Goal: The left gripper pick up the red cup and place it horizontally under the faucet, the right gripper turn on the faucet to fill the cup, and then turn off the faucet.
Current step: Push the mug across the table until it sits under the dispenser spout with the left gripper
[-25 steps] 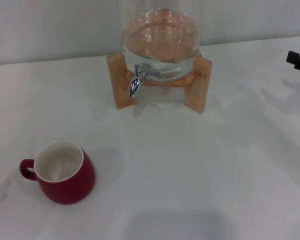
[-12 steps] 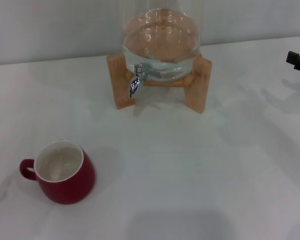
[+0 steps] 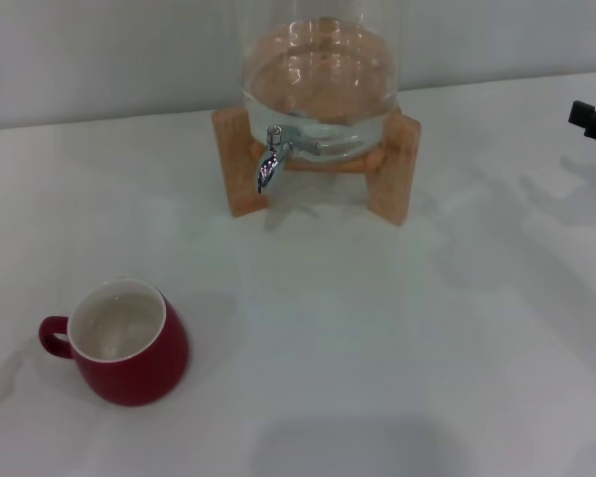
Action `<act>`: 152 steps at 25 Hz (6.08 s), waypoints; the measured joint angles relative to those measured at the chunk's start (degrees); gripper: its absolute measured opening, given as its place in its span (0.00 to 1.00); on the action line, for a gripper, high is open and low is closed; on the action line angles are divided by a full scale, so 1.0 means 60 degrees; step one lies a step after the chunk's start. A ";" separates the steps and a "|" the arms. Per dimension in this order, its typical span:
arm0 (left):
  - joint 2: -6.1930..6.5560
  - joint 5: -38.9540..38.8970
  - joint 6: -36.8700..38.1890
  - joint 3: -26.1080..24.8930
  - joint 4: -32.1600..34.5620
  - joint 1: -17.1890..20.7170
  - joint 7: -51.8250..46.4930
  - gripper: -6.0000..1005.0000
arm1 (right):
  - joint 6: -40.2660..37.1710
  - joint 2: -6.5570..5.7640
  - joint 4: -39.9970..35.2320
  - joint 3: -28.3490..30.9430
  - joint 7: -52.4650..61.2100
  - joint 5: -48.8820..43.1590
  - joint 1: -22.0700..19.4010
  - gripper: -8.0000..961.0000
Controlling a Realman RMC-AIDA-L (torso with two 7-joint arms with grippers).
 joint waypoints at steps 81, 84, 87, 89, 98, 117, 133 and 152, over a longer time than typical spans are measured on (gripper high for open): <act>-0.0073 -0.0629 0.2503 0.1828 -0.2988 -0.1066 0.5305 0.87 | -0.0106 -0.0015 0.0162 0.0249 0.0001 -0.0008 0.0159 0.83; -0.0066 -0.0629 0.2514 0.1881 -0.2988 -0.1068 0.5306 0.87 | -0.0121 -0.0015 0.0172 0.0250 -0.0003 -0.0006 0.0161 0.83; -0.0060 -0.0629 0.2585 0.1887 -0.2988 -0.1069 0.5306 0.87 | -0.0123 -0.0016 0.0172 0.0254 -0.0013 -0.0003 0.0180 0.83; -0.0059 -0.0629 0.2595 0.1888 -0.2988 -0.1069 0.5306 0.87 | -0.0126 -0.0023 0.0172 0.0260 -0.0022 -0.0001 0.0212 0.83; -0.0066 -0.0629 0.2756 0.1890 -0.2988 -0.1097 0.5305 0.87 | -0.0133 -0.0029 0.0172 0.0264 -0.0036 -0.0001 0.0275 0.83; -0.0049 -0.0629 0.3113 0.2302 -0.2988 -0.1217 0.5237 0.87 | -0.0132 -0.0030 0.0171 0.0279 -0.0059 0.0000 0.0253 0.83; -0.0043 -0.0629 0.3113 0.2359 -0.2988 -0.1356 0.5203 0.87 | -0.0058 -0.0029 0.0283 0.0416 -0.0101 0.0002 0.0190 0.83; -0.0017 -0.0629 0.3502 0.2358 -0.3128 -0.1714 0.5225 0.87 | -0.0028 -0.0029 0.0289 0.0442 -0.0103 0.0000 0.0235 0.83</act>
